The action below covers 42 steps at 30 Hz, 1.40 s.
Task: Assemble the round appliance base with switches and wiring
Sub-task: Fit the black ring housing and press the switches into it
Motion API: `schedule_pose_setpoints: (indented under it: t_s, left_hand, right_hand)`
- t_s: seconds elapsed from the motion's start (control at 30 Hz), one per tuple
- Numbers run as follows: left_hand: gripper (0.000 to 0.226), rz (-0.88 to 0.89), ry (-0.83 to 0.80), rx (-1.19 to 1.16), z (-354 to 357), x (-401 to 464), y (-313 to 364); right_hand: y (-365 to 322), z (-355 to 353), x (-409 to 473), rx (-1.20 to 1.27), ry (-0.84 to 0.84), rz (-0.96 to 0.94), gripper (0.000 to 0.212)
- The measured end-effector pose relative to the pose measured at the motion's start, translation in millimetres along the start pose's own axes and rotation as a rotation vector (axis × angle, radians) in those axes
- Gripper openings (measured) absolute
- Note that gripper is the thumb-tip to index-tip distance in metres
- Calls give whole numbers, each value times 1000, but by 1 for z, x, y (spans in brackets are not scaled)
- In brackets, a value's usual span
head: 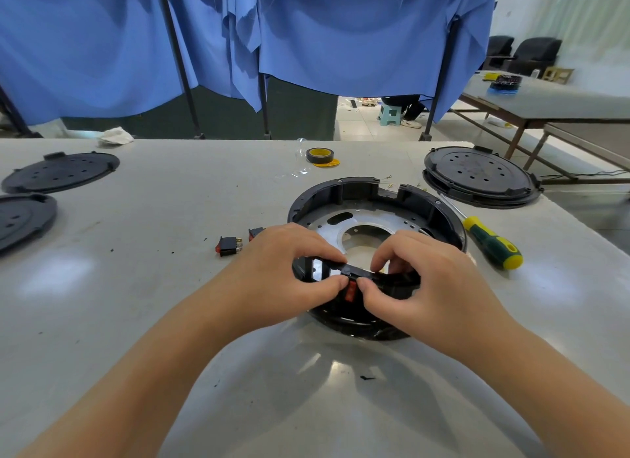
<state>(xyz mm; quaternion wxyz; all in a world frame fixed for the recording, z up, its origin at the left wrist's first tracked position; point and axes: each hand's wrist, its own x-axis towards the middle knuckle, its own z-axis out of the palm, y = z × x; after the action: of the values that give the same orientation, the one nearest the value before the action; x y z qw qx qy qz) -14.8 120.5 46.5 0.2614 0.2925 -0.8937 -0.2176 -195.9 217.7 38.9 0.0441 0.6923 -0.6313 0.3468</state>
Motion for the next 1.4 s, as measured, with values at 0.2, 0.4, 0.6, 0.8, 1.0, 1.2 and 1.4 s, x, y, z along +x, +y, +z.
schedule_pose_setpoints:
  t_s: [0.2, 0.4, 0.6, 0.8, 1.0, 1.2, 1.4]
  left_hand:
    - [23, -12, 5, -29, 1, 0, -1]
    - [24, 15, -10, -16, 2, 0, -3]
    - [28, 42, -29, 2, 4, -1, -2]
    - [30, 55, -21, 54, 5, -2, -2]
    - [28, 77, 30, 109, 10, -1, -1]
    - [25, 57, 26, 0, 5, -1, -2]
    - [18, 78, 71, 7, 7, 1, -3]
  right_hand:
    - [-1, 1, 0, -2, -16, 18, 20]
    - [3, -3, -1, -54, -98, -1, 29]
    - [3, -1, -2, -108, -154, 26, 42]
    - [-1, 3, -5, -172, -122, 41, 42]
    - [-1, 4, -4, -191, -120, 52, 40]
    - [3, 2, -3, -79, -97, 89, 32]
    - [2, 4, -3, -60, -60, 99, 31]
